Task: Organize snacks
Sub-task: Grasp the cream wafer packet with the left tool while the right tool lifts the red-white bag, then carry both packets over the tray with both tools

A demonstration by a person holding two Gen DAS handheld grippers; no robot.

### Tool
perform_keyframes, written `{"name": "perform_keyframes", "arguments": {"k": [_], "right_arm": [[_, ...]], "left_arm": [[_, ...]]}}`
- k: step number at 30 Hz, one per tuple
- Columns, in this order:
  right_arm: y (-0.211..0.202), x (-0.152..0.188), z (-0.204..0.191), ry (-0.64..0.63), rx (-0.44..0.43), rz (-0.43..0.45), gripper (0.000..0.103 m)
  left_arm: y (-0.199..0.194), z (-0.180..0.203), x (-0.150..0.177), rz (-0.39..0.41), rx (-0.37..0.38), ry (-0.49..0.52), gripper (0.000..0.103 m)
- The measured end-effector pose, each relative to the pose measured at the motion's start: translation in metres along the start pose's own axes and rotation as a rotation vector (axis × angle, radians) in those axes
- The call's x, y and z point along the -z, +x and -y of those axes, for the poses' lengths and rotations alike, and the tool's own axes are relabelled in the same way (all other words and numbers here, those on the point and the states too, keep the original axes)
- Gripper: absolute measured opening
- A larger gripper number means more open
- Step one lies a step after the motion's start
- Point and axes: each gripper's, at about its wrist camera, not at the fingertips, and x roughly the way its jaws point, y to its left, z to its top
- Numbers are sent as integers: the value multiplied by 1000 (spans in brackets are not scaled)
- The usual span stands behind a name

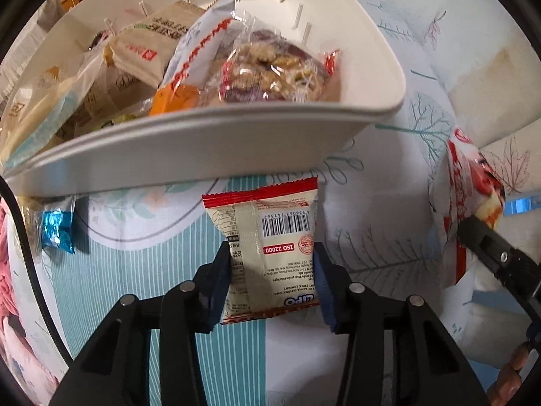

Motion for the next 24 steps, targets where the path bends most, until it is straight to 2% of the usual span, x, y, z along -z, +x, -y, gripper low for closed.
{"name": "perform_keyframes", "arguments": {"k": [7,14,24], "right_arm": [[-10,2,-13,-48,-7,32,18],[-22,4,-26,-74,-24,68,14],[-59,5,-52,-102,-55,165,13]], "left_arm": [[-5,-5,19,-33,40,11,44],[-36,-19,32,-21,65,52,44],[-88,-32,21,-12,141,120,44]]}}
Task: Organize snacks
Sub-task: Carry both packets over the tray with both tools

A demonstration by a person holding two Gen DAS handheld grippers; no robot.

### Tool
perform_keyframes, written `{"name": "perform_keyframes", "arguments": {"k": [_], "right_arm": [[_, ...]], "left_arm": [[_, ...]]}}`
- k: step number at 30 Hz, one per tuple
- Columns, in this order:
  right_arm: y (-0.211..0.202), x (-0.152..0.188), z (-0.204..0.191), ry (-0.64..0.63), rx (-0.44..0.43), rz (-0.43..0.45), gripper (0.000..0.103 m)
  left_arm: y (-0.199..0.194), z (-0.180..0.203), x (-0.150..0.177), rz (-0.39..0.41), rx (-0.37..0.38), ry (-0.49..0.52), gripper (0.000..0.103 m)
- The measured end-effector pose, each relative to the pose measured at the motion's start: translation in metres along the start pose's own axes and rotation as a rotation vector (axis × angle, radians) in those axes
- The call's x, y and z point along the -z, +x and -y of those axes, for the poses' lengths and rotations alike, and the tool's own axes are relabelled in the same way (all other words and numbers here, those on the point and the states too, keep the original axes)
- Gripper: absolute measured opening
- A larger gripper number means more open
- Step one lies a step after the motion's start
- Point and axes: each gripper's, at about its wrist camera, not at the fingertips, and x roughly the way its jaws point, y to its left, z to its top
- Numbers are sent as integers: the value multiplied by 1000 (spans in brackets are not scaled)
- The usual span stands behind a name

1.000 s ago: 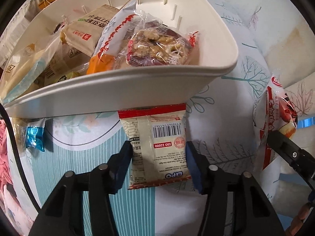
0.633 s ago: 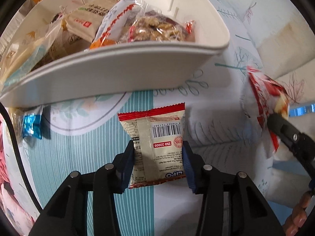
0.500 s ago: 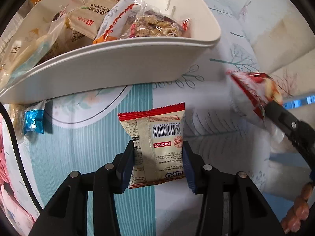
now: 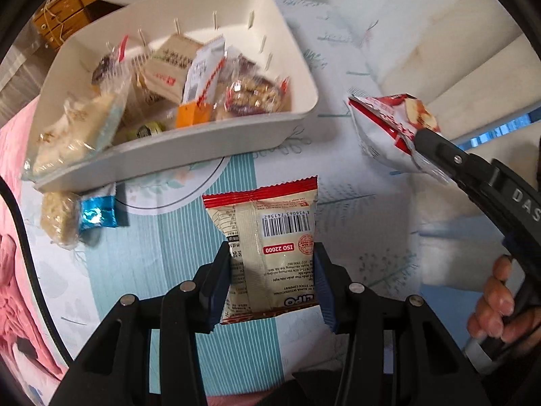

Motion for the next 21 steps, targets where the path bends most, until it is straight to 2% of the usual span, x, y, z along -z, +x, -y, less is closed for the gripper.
{"name": "perform_keyframes", "arguments": {"k": [10,21], "right_arm": [[-29,-23,-40,-47,-46,122,13],[-27,-55,-104,-187,-70,227,13]], "left_arm": [[-83,-40,-11,53,54,28,44],[-118,-89,-59,159,20,5,44]]}}
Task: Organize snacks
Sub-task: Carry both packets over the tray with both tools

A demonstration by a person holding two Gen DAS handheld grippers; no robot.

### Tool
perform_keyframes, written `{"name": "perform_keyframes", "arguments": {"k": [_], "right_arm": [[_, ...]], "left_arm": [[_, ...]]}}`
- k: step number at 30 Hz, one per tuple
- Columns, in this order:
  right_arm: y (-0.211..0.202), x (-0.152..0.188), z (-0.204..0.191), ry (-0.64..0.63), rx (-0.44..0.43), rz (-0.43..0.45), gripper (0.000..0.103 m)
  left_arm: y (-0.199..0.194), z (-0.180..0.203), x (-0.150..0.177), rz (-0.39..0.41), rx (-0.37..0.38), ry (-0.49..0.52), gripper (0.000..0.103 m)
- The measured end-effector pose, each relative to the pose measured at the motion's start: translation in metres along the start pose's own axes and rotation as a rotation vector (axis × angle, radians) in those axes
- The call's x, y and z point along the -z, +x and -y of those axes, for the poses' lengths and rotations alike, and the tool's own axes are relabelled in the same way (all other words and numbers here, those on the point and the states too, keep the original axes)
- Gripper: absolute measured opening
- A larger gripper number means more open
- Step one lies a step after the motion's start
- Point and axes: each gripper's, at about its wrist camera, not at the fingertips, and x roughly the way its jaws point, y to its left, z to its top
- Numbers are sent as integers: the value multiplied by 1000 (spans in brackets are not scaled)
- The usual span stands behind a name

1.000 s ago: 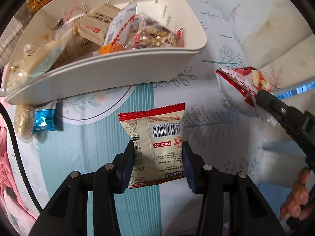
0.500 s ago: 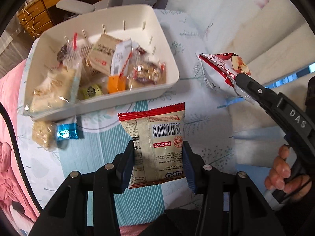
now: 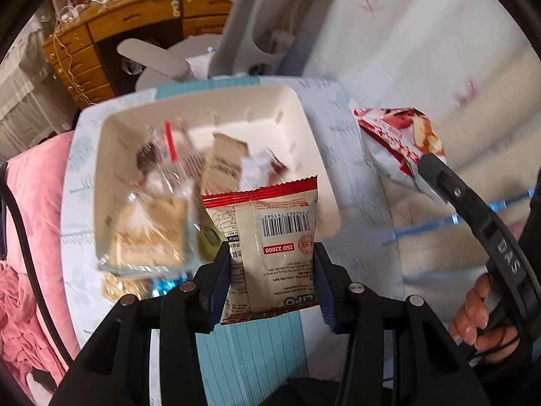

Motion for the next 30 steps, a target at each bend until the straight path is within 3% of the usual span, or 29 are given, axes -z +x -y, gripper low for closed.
{"name": "perform_keyframes", "arguments": {"k": [7,16,18,30], "right_arm": [[25,-12,-30,-76,-5,11,13],[58,-10,-50,-149,-3,-18,14],[64,-9,-52,-154,9,-27,18],[50,-3,-37,-76,43,-60,20]], "left_arm": [[3,-36,-20,60,8,-65,44],[11,-64,-31,129,75,-134,44],[14,-69,-32,120,85,-160,50],[10,-74,-3,47,12,-249,58]]}}
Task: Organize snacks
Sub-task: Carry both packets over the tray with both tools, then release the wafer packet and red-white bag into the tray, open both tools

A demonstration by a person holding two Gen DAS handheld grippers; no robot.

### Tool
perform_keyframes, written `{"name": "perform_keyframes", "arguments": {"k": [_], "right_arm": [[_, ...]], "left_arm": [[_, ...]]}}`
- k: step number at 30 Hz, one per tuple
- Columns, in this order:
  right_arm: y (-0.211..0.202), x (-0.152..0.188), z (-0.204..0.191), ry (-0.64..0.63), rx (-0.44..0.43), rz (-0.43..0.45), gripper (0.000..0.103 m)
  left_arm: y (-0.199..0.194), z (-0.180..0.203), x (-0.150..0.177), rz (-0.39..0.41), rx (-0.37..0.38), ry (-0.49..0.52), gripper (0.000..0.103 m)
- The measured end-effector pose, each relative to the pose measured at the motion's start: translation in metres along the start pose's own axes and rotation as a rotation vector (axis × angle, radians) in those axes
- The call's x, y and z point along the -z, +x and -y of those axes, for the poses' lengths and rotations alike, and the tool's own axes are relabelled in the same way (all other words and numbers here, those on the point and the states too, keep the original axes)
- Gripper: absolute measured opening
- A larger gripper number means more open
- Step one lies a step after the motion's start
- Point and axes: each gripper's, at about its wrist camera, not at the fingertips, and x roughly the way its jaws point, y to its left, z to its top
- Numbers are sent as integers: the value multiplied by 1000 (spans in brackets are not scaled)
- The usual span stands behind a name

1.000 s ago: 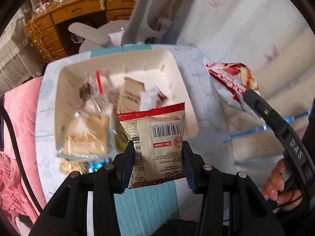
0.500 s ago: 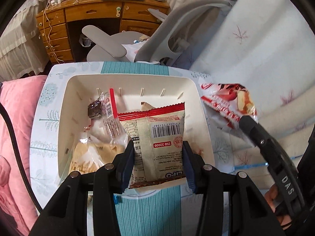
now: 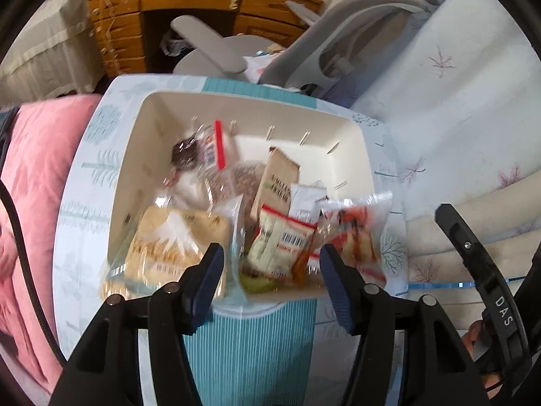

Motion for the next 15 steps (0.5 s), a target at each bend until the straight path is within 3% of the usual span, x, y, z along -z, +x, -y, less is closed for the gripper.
{"name": "perform_keyframes", "arguments": {"k": [4,6,15], "right_arm": [[-14,8,7,23,-8,-14,27],[-20,13,8,27,-9,-21,31],[-35,49,5,-3,-49,-95,41]], "left_arm": [[-9,-7,24,-9,-14,-42,59],[-14,-8,38,-5,-26,-48,66],[-28,-19,115,-6,-73,-108,66]]}}
